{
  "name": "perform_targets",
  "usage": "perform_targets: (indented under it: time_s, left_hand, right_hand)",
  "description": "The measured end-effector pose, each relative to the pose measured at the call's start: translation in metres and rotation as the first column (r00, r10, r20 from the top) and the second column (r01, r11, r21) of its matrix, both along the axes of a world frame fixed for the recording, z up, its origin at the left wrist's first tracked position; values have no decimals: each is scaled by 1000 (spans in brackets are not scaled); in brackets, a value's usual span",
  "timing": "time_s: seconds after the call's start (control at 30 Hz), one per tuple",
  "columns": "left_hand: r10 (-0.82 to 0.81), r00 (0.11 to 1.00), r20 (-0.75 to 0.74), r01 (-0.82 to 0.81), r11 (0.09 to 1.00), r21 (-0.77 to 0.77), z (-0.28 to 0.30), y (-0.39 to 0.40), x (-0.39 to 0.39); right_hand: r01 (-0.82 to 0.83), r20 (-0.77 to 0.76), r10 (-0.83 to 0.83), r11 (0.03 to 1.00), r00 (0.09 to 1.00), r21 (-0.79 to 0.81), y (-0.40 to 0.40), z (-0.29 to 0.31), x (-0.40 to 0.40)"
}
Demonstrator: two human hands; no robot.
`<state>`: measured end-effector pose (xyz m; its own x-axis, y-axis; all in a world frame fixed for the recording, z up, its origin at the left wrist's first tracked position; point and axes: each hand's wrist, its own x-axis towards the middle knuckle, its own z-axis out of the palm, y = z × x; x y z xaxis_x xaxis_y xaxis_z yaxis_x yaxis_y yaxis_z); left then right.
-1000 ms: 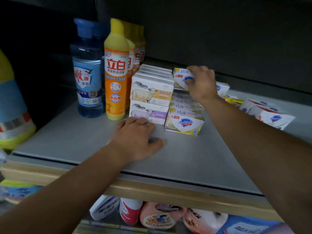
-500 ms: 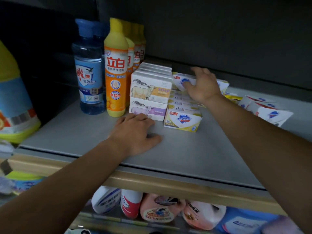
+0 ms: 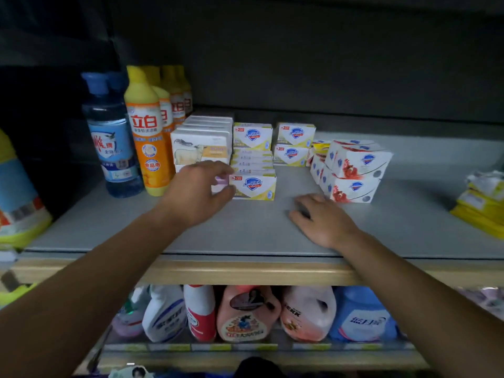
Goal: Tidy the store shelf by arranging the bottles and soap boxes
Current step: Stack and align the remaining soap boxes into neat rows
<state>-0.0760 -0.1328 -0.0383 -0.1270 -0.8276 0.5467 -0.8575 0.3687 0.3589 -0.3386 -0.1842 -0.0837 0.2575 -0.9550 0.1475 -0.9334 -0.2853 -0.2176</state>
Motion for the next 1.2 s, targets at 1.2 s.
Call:
perform_targets:
  time_s: [1.2]
  left_hand:
    - [275,813,513,-269,959,-89,67,-240,-150]
  right_hand:
    - [10,102,-4,998,995,-57,-7,-13,0]
